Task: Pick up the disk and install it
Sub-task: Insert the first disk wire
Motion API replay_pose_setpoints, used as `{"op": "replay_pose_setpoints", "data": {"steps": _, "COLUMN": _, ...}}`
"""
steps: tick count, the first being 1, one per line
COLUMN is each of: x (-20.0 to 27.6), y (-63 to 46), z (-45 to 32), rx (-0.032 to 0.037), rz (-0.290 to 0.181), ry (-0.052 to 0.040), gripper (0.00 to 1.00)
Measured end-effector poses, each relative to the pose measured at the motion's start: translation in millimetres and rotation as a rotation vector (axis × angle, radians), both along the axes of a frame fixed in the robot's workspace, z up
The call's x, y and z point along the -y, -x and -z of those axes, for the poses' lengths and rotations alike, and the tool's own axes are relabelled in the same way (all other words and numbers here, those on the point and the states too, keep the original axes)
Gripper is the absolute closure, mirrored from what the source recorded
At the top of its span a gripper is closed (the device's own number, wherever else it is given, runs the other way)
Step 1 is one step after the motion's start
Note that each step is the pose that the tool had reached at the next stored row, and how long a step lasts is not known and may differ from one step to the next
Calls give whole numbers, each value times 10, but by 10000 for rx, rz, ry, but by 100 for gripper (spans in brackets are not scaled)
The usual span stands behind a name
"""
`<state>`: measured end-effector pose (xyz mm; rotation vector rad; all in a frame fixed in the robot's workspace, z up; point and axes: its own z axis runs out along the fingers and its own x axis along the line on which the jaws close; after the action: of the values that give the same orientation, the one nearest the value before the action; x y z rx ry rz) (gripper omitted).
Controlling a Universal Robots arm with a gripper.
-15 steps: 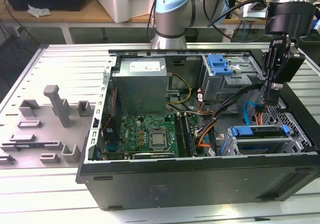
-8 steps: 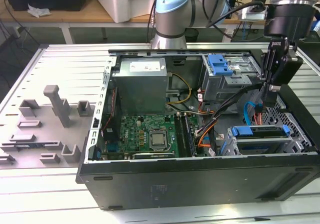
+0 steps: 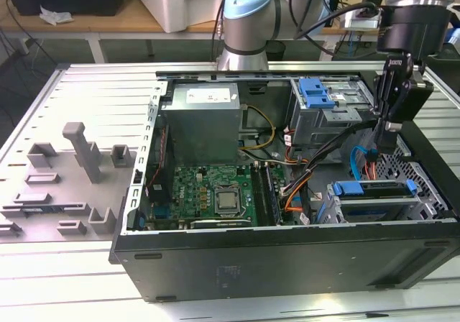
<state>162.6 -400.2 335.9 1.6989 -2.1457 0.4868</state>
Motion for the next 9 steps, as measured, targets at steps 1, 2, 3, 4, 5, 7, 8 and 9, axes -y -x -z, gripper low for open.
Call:
{"op": "replay_pose_setpoints", "data": {"steps": 1, "x": 1, "y": 5, "z": -5, "rx": 22, "rz": -59, "ry": -5, "gripper": 83}}
{"op": "replay_pose_setpoints", "data": {"steps": 2, "x": 5, "y": 13, "z": -10, "rx": 47, "rz": -134, "ry": -6, "gripper": 83}}
{"op": "replay_pose_setpoints", "data": {"steps": 3, "x": 9, "y": 23, "z": -11, "rx": 62, "rz": -208, "ry": -4, "gripper": 83}}
{"op": "replay_pose_setpoints", "data": {"steps": 4, "x": 12, "y": 29, "z": -11, "rx": 68, "rz": -244, "ry": -5, "gripper": 83}}
{"op": "replay_pose_setpoints", "data": {"steps": 5, "x": 14, "y": 35, "z": -11, "rx": 74, "rz": -282, "ry": -7, "gripper": 83}}
{"op": "replay_pose_setpoints", "data": {"steps": 7, "x": 26, "y": 50, "z": -12, "rx": 86, "rz": -486, "ry": -5, "gripper": 83}}
{"op": "replay_pose_setpoints", "data": {"steps": 8, "x": 30, "y": 55, "z": -12, "rx": 89, "rz": -582, "ry": -5, "gripper": 83}}
{"op": "replay_pose_setpoints", "data": {"steps": 9, "x": 34, "y": 59, "z": -12, "rx": 92, "rz": -654, "ry": -5, "gripper": 83}}
